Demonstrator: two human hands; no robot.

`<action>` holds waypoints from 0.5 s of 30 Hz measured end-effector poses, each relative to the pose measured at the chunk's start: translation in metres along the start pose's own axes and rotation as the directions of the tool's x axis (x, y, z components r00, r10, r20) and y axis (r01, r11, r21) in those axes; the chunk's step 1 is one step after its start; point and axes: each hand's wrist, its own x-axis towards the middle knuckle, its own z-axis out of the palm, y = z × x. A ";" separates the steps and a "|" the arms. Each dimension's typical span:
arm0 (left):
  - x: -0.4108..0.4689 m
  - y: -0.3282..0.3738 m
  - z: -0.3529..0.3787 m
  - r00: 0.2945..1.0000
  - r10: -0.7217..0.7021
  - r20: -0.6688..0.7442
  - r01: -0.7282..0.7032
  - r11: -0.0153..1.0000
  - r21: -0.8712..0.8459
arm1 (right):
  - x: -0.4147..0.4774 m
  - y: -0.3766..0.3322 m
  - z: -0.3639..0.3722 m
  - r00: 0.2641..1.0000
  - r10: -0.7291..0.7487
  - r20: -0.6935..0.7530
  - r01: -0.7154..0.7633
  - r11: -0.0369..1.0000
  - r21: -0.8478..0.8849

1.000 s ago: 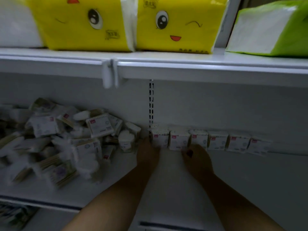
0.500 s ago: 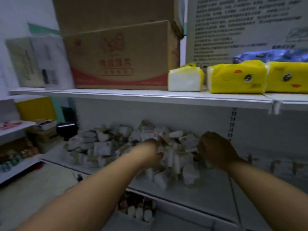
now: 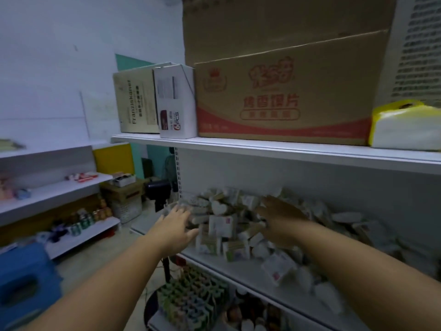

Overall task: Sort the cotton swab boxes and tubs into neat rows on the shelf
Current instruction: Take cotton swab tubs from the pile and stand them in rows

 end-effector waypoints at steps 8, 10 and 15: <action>0.082 -0.057 0.001 1.000 -0.017 -0.013 0.017 0.999 0.049 | 0.115 0.012 0.035 0.999 -0.044 -0.030 0.046 0.998 0.045; 0.109 -0.069 -0.009 0.999 -0.044 -0.029 0.045 0.999 0.014 | 0.138 0.021 0.041 1.000 0.012 0.023 -0.013 0.999 0.043; 0.172 -0.075 -0.013 1.000 -0.021 -0.023 0.021 1.000 -0.008 | 0.175 0.036 0.058 0.986 0.156 0.052 -0.158 0.986 0.046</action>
